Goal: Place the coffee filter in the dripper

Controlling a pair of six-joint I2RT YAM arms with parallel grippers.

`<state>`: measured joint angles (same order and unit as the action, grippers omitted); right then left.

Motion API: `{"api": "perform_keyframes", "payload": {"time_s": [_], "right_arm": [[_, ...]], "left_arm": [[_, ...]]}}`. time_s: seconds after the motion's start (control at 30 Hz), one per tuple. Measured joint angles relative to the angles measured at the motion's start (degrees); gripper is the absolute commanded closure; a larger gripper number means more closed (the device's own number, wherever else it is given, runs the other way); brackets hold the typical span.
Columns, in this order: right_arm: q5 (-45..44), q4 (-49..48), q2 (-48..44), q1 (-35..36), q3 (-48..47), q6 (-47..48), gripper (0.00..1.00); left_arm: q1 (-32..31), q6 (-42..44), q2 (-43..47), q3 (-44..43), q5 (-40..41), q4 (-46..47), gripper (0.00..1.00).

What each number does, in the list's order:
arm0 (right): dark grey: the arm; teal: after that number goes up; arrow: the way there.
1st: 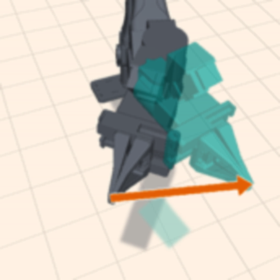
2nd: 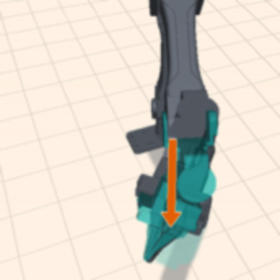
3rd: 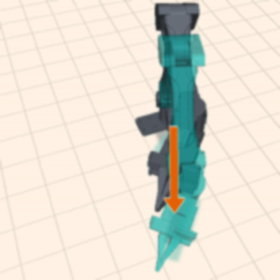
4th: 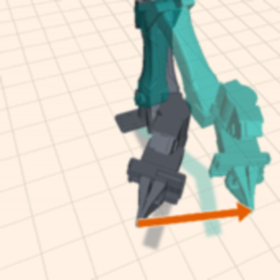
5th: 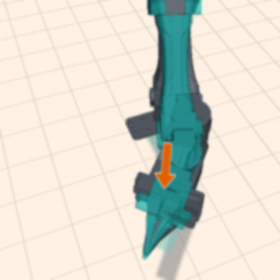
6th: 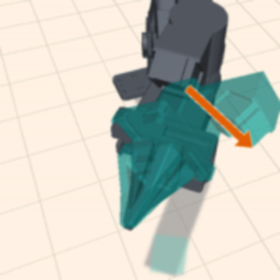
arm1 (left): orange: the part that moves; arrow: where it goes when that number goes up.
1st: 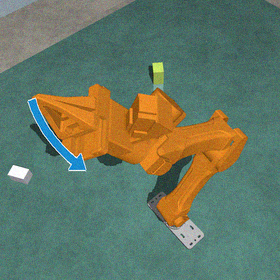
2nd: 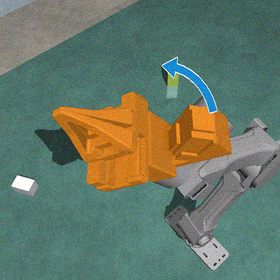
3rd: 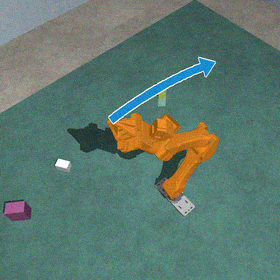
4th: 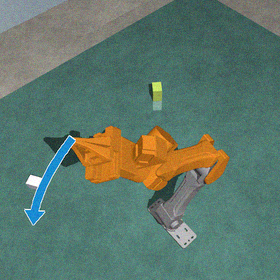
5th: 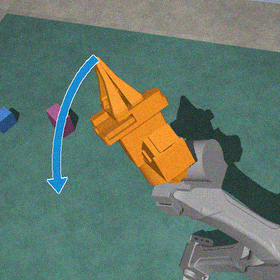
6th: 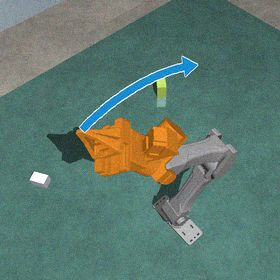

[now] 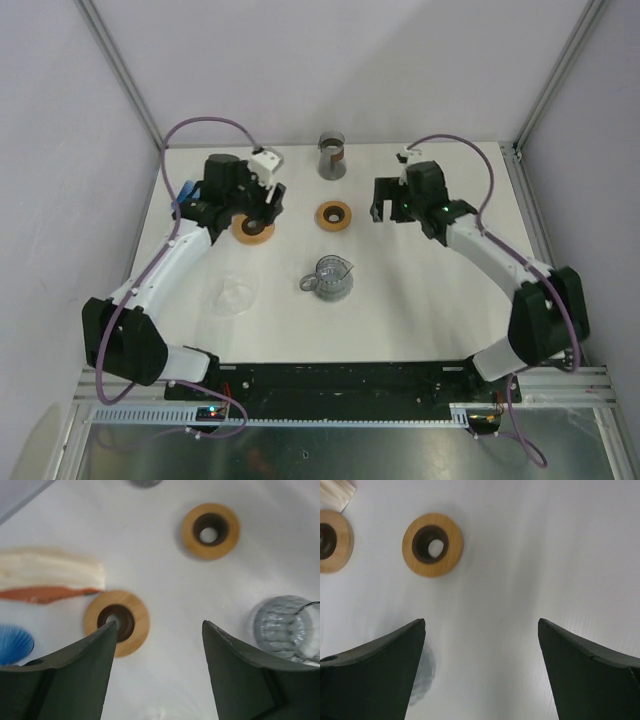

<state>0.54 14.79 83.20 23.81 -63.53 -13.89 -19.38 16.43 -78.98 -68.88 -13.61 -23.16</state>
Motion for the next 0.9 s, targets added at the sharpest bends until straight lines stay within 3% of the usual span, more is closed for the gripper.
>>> {"api": "perform_keyframes", "payload": {"time_s": [0.17, 0.4, 0.7, 0.9], "right_arm": [[-3.54, 1.46, 12.98, 2.21, -10.56, 0.85, 0.07], [-5.77, 7.39, 31.82, 4.98, -26.36, 2.34, 0.09], [-6.08, 13.60, 44.04, 8.41, -42.80, 4.09, 0.17], [-6.10, 15.47, 47.56, 9.05, -45.07, 4.98, 0.28]], "left_arm": [[8.83, -1.40, 1.51, 4.66, 0.00, -0.57, 0.25], [15.74, -2.56, 1.51, 8.59, -1.31, -1.73, 0.25], [16.37, -2.93, 1.46, 9.14, -1.95, -1.84, 0.24], [16.37, -2.93, 1.46, 9.14, -2.10, -1.81, 0.24]]}}
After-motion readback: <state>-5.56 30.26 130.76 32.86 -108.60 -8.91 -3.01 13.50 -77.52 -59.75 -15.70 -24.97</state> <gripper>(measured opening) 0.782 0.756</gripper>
